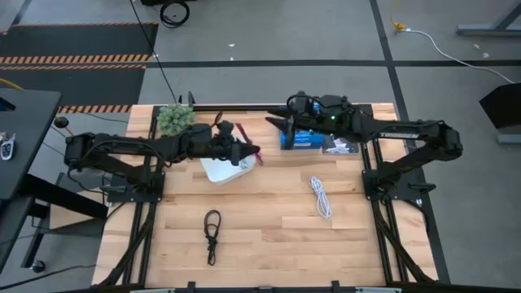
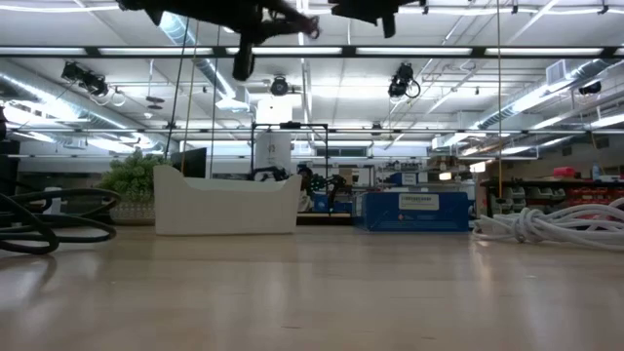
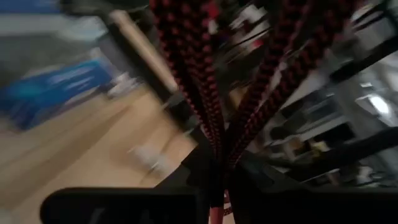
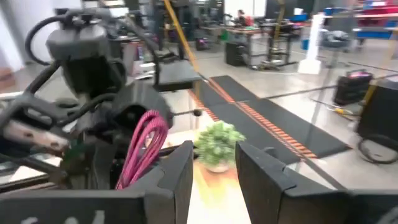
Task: Pick and place USB-C Cables
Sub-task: Put the pink charger cable into the white bin
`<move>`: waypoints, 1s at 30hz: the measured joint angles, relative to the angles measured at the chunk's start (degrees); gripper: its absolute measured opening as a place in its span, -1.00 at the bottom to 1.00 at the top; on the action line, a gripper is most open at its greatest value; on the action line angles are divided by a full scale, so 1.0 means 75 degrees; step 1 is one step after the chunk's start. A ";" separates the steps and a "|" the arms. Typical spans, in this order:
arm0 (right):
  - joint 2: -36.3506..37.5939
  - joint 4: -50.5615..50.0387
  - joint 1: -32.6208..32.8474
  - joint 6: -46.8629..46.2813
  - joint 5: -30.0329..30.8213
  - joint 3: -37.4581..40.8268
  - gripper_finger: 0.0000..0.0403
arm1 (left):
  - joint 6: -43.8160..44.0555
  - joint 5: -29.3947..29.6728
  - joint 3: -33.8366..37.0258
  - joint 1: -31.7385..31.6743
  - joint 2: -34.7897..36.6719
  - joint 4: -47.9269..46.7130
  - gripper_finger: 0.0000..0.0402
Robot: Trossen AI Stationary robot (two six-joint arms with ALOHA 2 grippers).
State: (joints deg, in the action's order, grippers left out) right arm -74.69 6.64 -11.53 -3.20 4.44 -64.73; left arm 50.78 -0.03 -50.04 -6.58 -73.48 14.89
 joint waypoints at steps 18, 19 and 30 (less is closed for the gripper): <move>0.0217 0.0072 0.0527 -0.0053 0.0080 0.0000 -0.38 | -0.0855 -0.0371 0.0009 -0.0758 0.0013 -0.4205 -0.84; 0.0217 0.0071 0.0540 -0.0110 0.0108 0.0000 -0.38 | -0.0943 -0.0380 0.0009 -0.0794 0.0013 -0.4304 -0.84; 0.0213 -0.0178 0.0547 -0.0216 0.0263 0.0000 -0.38 | -0.2537 -0.0337 -0.1495 -0.1144 -0.0672 -0.7061 -0.83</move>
State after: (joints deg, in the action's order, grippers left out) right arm -73.08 5.31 -7.43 -4.82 6.42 -64.73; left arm 31.76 -2.56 -61.25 -15.16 -78.53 -38.07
